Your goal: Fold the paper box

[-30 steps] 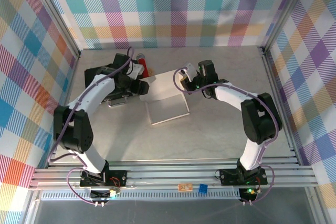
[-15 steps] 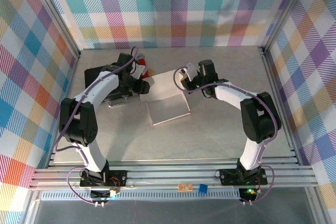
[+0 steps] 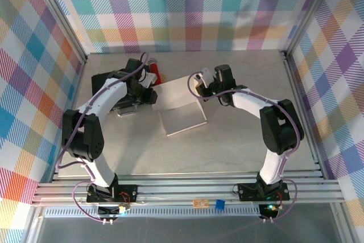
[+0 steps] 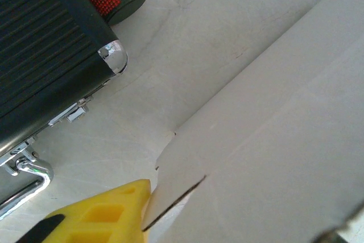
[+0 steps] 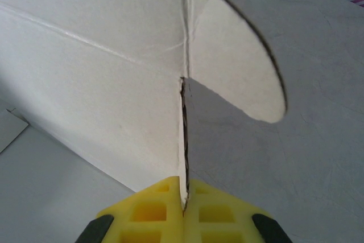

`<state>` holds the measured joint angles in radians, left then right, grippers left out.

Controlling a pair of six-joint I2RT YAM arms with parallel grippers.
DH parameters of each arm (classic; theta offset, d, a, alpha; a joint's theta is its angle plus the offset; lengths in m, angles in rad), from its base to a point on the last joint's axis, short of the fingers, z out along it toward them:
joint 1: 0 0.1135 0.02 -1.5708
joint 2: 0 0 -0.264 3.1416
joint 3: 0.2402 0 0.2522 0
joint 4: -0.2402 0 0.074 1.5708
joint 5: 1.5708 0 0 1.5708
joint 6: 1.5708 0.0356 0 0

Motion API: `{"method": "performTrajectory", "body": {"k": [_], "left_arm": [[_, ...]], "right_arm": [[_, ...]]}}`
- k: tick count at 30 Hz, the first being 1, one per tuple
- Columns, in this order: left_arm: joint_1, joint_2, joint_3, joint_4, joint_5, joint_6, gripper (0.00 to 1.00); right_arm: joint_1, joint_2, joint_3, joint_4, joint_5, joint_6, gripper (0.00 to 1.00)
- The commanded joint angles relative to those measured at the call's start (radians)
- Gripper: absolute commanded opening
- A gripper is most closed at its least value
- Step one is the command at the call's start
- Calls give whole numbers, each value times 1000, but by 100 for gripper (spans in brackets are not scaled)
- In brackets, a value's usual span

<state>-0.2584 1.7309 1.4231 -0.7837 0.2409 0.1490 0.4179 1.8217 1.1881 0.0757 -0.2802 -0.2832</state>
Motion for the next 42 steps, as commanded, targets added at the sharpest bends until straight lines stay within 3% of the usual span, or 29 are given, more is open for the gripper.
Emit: {"method": "performTrajectory", "body": {"k": [1,8,19,26,31,36,42], "left_arm": [[1,-8,9,-9,-11,-17,26],[-28,14,20,50,-17,-176,18],[-152,85,93,9,-210,-372,18],[-160,96,118,9,-341,-494,0],[-178,138,182,-28,-389,-555,0],[-236,146,203,-39,-512,-622,0],[-288,66,67,131,-595,-697,0]], "right_arm": [[-5,19,36,1,-4,15,0],[2,16,22,29,33,85,0],[47,1,-30,101,122,216,0],[54,-11,-38,106,144,249,0],[69,-22,-39,92,204,309,0],[113,-24,-38,73,340,447,0],[142,-51,-142,243,424,626,0]]}}
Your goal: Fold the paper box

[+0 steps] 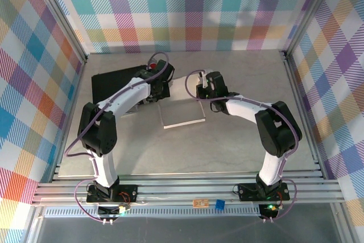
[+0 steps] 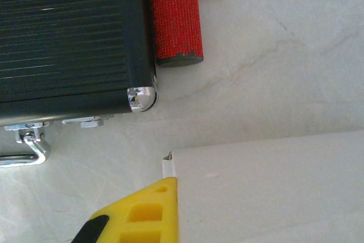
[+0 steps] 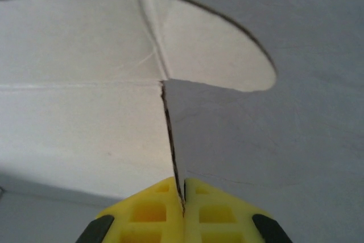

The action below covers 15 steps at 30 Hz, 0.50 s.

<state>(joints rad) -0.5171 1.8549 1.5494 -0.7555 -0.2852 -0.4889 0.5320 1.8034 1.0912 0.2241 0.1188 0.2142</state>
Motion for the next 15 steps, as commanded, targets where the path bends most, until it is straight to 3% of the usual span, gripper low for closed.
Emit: {"method": "performTrajectory", "body": {"k": [1,7,15], "left_arm": [[-37,-87,-101,152,-81,-63,0],[-89,-221,-314,368,-159,-80,0],[-166,-300,-532,602,-233,-62,0]], "right_arm": [[29,-36,-57,116,30,151,0],[37,-73,-121,168,66,229,0],[45,-106,-196,184,59,220,0]]}}
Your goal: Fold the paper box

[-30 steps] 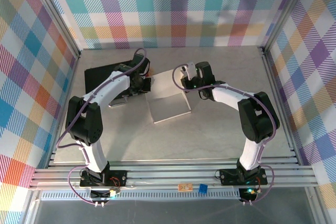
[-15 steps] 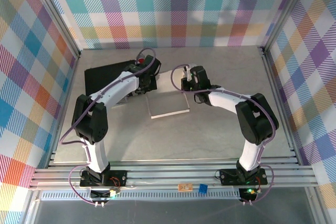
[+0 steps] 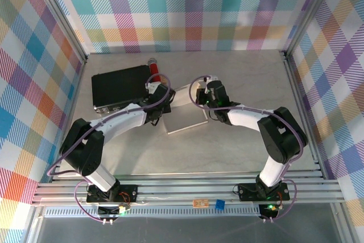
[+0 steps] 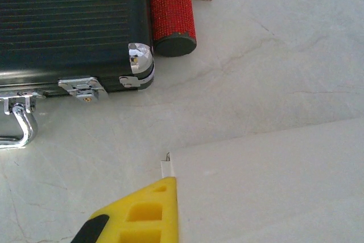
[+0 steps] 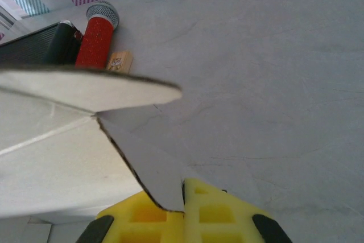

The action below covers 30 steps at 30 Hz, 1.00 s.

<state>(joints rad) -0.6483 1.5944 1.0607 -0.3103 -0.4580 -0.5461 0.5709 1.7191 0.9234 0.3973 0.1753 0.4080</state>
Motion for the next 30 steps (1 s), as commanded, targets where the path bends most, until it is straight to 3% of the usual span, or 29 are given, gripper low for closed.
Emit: {"method": "performTrajectory", "body": {"k": [1,14,22,28,30], "left_arm": [[-49,-40,-55,165,-83,-3,0],[-217,4,-153,225,-285,-15,0],[-283,64,-153,218,-362,6,0],[-309,110,-126,197,-392,46,0],[-316,128,-106,181,-401,67,0]], "right_arm": [[6,-23,-33,14,1,18,0],[4,-27,-94,19,12,49,0],[-2,-129,-172,-35,26,93,19],[-22,-224,-187,-142,-6,131,21],[-28,-258,-186,-198,-19,163,27]]}}
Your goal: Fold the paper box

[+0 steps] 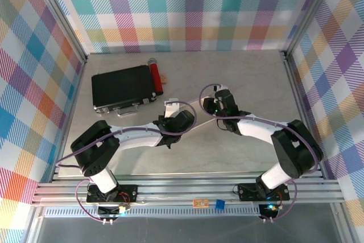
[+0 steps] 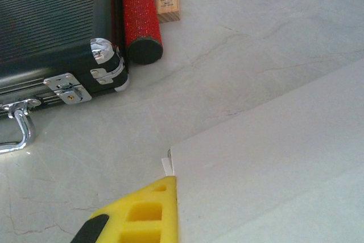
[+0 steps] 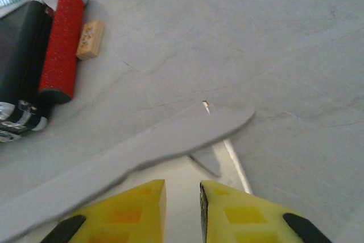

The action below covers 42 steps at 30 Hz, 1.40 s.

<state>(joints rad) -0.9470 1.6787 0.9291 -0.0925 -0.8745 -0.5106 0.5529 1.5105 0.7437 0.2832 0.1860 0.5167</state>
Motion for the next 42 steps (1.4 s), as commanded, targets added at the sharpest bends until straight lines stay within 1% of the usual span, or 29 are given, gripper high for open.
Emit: {"method": "performTrajectory", "body": {"k": [1,4,6,9,12,13,14,16,18,20,22,23,25,27,29,32,35,37,42], "left_arm": [[-21,53,33,-41,12,42,0],[-25,77,53,-47,9,56,0],[-29,87,60,-45,9,66,0],[-32,98,70,-44,8,81,0],[-33,108,74,-35,12,105,0],[-34,111,74,-31,16,114,0],[-35,112,75,-27,20,125,0],[-35,116,77,-26,22,138,0],[-35,117,73,-20,26,147,0],[-35,119,71,-17,30,154,0],[-36,122,72,-18,32,153,0],[-36,122,73,-18,34,153,0],[-38,126,74,-16,35,152,0],[-40,132,80,-17,37,152,0],[-42,140,90,-22,35,153,0],[-42,144,94,-20,37,158,0],[-42,148,99,-17,34,168,0],[-43,150,103,-15,35,173,0],[-42,159,116,-19,32,172,0]], "right_arm": [[-17,-69,-8,-115,-46,70,28],[-22,-139,-23,-204,-85,124,33],[-22,-201,-35,-265,-120,150,34],[-24,-324,-32,-401,-132,196,37],[-30,-406,45,-584,-122,224,38],[-36,-414,85,-648,-112,240,41],[-48,-410,130,-706,-105,255,43],[-85,-368,214,-761,-148,271,47],[-137,-281,314,-810,-227,315,50],[-178,-162,433,-856,-353,392,50],[-186,-65,532,-912,-439,481,49],[-183,-31,557,-923,-475,545,48],[-172,-12,529,-867,-522,672,48],[-161,-21,468,-780,-531,780,47],[-155,-18,431,-719,-535,843,46],[-145,13,439,-735,-541,848,45],[-142,39,424,-673,-550,867,43],[-139,63,443,-669,-547,862,43],[-137,107,459,-691,-532,834,34]]}}
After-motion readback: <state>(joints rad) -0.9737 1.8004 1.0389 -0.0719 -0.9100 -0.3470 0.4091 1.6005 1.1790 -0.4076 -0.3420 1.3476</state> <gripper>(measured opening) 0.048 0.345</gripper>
